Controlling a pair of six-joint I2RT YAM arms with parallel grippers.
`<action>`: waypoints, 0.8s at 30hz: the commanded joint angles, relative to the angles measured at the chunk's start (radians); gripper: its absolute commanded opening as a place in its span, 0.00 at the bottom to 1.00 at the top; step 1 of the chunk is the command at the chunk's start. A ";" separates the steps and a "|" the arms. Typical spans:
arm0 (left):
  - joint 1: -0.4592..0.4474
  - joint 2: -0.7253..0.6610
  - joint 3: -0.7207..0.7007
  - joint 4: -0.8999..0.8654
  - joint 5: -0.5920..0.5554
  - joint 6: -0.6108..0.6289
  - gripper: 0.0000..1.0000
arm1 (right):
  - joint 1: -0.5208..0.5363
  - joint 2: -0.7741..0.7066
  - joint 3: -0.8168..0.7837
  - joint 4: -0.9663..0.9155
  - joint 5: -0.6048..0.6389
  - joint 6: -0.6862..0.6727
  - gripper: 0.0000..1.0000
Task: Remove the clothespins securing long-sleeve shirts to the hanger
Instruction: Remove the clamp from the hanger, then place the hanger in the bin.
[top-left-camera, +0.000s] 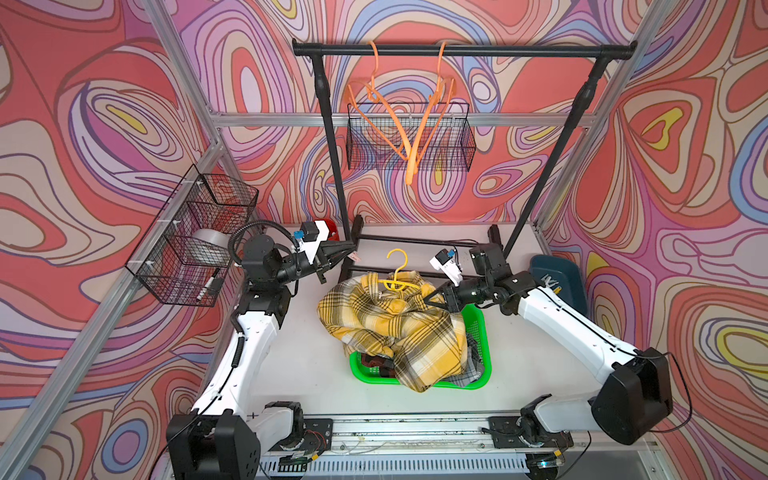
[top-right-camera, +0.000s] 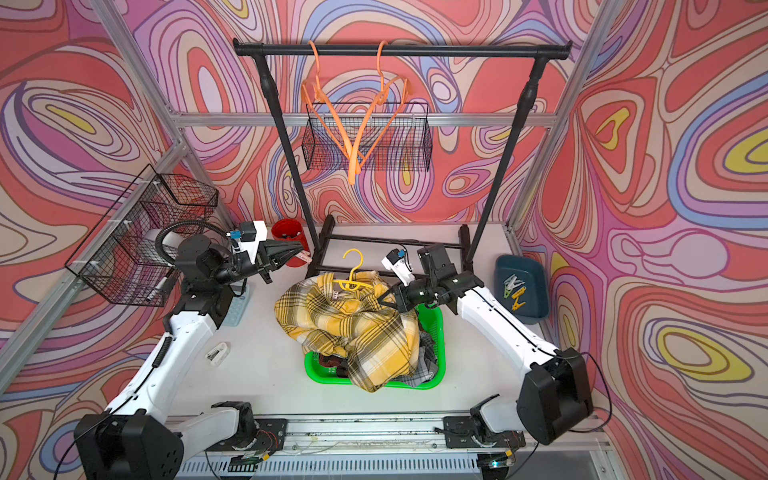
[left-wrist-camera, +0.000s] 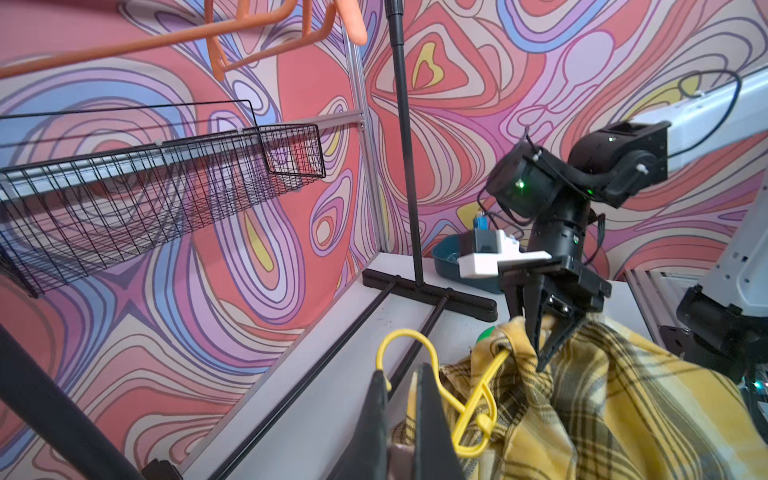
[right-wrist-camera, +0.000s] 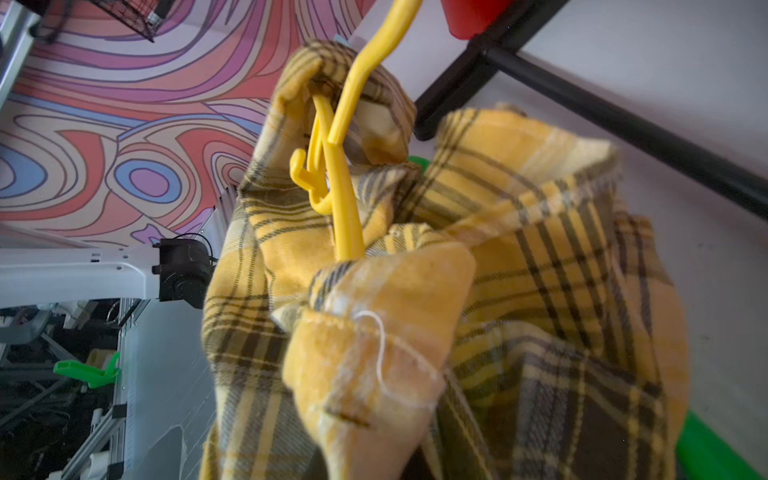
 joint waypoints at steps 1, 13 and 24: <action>-0.097 -0.053 0.056 -0.120 -0.151 -0.039 0.00 | 0.017 -0.063 -0.072 0.075 0.072 0.100 0.04; -0.315 -0.051 0.163 -0.448 -0.592 -0.236 0.00 | 0.033 -0.282 0.060 0.014 0.396 0.049 0.71; -0.343 0.035 0.301 -0.703 -0.763 -0.387 0.00 | 0.297 -0.091 0.130 0.318 0.522 0.025 0.68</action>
